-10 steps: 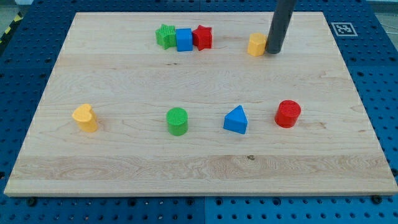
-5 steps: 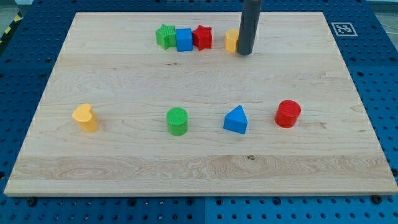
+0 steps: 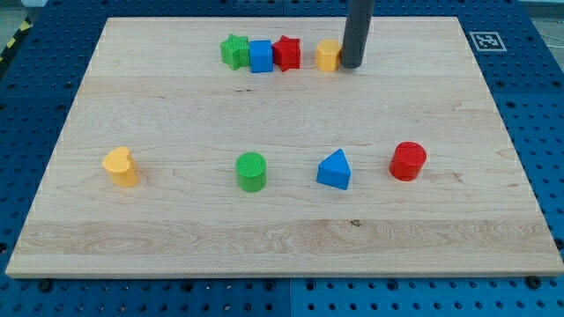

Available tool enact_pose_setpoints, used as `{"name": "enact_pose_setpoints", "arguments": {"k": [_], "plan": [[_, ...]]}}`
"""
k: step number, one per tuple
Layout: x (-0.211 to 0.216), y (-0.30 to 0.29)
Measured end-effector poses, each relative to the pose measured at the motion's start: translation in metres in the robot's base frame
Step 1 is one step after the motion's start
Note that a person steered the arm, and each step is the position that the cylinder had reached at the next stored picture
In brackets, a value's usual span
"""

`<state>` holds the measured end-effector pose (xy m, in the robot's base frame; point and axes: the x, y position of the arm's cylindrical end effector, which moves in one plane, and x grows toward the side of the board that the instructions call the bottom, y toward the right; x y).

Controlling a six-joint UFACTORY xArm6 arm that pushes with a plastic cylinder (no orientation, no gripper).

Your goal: Push the yellow hexagon into the red star

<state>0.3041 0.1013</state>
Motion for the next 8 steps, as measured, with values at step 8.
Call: {"name": "enact_pose_setpoints", "arguments": {"k": [8], "plan": [[0.020,-0.024]]}}
